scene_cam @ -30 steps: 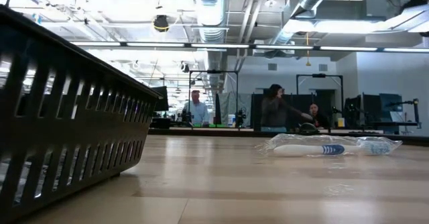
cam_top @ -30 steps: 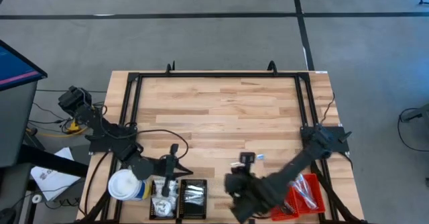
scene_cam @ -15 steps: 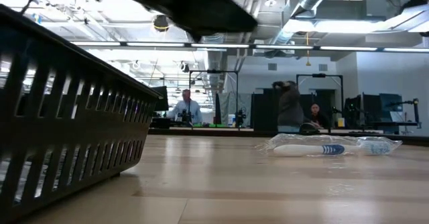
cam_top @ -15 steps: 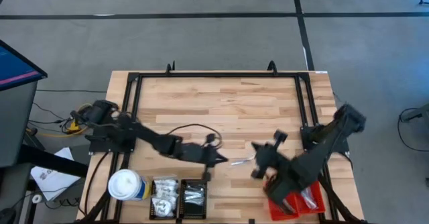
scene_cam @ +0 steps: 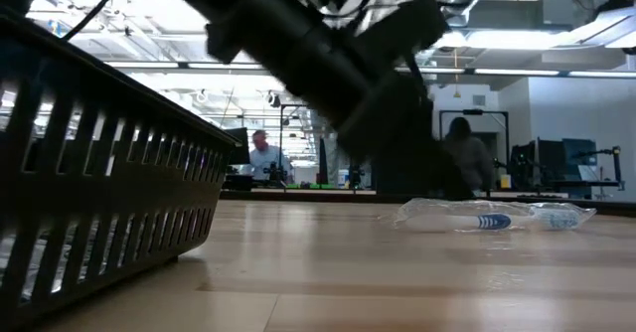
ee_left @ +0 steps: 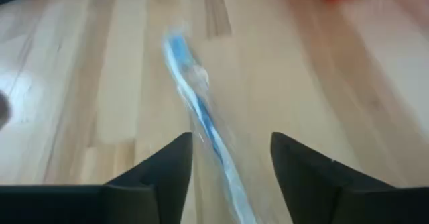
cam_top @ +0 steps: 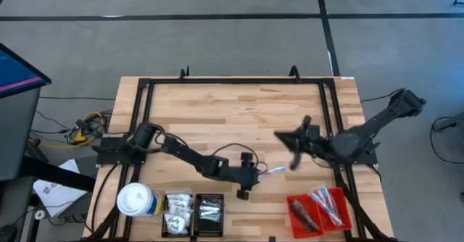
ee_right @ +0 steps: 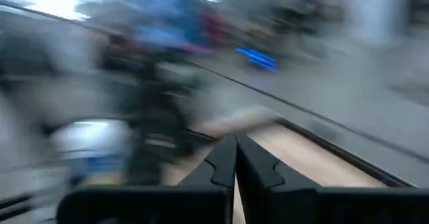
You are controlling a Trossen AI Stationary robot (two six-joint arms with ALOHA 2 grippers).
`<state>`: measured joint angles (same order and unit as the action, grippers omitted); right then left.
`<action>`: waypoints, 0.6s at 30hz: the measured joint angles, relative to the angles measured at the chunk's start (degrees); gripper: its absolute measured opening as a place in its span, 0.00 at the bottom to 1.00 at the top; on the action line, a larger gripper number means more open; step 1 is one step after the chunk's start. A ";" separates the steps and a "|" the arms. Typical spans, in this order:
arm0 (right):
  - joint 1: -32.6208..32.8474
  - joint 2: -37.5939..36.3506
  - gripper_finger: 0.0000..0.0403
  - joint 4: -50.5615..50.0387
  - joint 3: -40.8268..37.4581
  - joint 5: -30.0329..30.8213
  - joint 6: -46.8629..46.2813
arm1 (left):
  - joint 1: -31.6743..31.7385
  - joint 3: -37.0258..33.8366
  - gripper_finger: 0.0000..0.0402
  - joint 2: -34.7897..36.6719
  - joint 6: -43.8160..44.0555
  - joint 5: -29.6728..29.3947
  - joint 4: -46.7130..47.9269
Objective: Pick & Place Travel size toiletries
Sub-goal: Put the blue toothbrush into the right red bin
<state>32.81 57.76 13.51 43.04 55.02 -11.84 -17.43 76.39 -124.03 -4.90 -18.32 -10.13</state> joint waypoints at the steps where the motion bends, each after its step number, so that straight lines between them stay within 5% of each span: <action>1: 0.35 -0.92 0.02 9.62 -3.75 -6.01 5.18 | -0.31 -0.01 0.50 -0.55 -0.85 -1.16 0.13; 4: 0.27 -2.24 0.08 33.51 -10.57 -21.05 15.07 | -0.55 0.11 0.52 -0.74 -1.93 -3.39 -0.87; 6: 0.12 -2.28 0.15 40.35 -12.57 -24.36 16.69 | -0.08 0.11 0.53 -0.40 -1.51 -3.40 -0.55; 18: 0.64 -0.35 0.71 34.62 -8.48 -24.74 10.34 | 3.32 0.15 0.52 -0.54 8.19 6.90 3.14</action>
<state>33.45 57.41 48.13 34.56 30.28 -1.50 -14.11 76.53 -124.57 3.29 -11.42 -6.99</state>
